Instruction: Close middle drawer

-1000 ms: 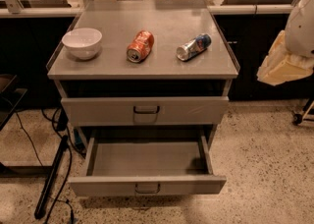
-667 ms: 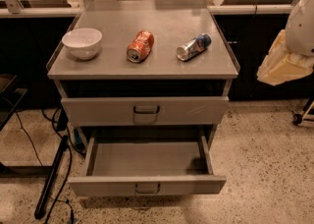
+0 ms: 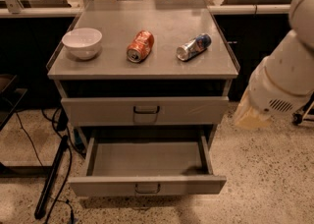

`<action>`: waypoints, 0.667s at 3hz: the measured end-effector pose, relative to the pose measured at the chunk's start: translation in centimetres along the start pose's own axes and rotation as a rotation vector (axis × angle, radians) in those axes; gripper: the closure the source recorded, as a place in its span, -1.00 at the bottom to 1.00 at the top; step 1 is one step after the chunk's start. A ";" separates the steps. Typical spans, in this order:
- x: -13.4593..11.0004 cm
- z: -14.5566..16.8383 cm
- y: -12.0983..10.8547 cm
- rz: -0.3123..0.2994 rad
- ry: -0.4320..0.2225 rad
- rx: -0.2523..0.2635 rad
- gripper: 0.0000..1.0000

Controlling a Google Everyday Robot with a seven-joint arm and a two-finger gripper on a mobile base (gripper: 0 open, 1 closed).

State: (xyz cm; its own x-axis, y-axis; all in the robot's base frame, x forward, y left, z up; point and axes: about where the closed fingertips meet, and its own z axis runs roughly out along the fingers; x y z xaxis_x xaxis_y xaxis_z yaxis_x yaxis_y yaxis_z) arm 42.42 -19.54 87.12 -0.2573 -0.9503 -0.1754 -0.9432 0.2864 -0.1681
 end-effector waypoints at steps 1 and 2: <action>0.2 5.8 1.8 0.007 0.014 -0.072 1.00; 0.4 6.2 2.1 0.007 0.019 -0.079 1.00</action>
Offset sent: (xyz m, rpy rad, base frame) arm -0.0046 0.0097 -0.0537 0.0057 0.0654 0.0035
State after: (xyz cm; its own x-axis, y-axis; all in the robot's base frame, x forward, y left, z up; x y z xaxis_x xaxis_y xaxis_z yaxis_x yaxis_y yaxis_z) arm 41.61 -18.52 80.63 -0.2669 -0.9507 -0.1576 -0.9550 0.2829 -0.0894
